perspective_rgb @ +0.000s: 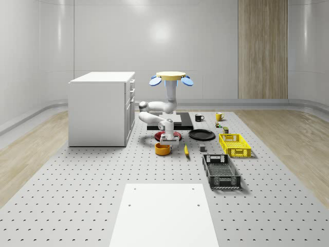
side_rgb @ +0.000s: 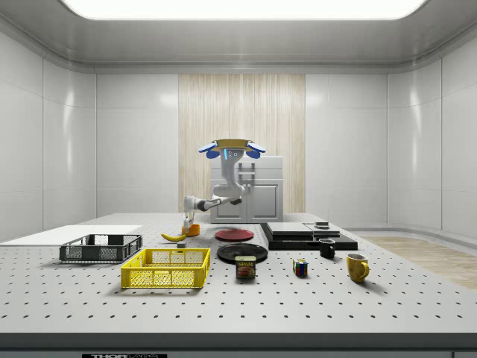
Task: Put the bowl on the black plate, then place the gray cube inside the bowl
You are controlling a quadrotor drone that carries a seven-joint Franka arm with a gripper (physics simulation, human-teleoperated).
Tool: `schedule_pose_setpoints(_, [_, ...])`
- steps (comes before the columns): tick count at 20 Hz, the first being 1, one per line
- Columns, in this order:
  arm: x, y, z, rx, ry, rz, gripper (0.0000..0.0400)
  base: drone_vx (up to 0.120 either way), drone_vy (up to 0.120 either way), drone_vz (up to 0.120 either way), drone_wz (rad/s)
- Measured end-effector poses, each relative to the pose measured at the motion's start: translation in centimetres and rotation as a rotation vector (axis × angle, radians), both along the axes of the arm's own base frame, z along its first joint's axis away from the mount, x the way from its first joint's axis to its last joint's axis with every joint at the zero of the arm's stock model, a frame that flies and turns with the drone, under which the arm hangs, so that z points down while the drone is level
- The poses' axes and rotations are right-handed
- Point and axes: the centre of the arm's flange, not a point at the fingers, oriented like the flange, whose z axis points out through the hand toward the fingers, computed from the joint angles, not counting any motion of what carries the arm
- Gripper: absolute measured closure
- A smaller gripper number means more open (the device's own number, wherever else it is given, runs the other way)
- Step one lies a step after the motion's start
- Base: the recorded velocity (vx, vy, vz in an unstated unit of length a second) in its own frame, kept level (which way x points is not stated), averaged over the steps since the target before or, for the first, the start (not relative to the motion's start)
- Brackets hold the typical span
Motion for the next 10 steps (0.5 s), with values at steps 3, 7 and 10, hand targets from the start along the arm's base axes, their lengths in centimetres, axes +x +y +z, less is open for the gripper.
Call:
schedule_pose_setpoints(3, [0.0, 0.0, -1.0, 0.0, 0.0, 0.0, 0.0295, 0.0, 0.0, 0.08, 0.0])
schedule_pose_setpoints(7, [0.0, 0.0, -2.3, 0.0, 0.0, 0.0, 0.0298, 0.0, 0.02, 0.12, 0.0])
schedule_pose_setpoints(10, [0.0, 0.0, -2.8, 0.0, 0.0, 0.0, 0.0299, -0.093, 0.12, 0.093, 0.0])
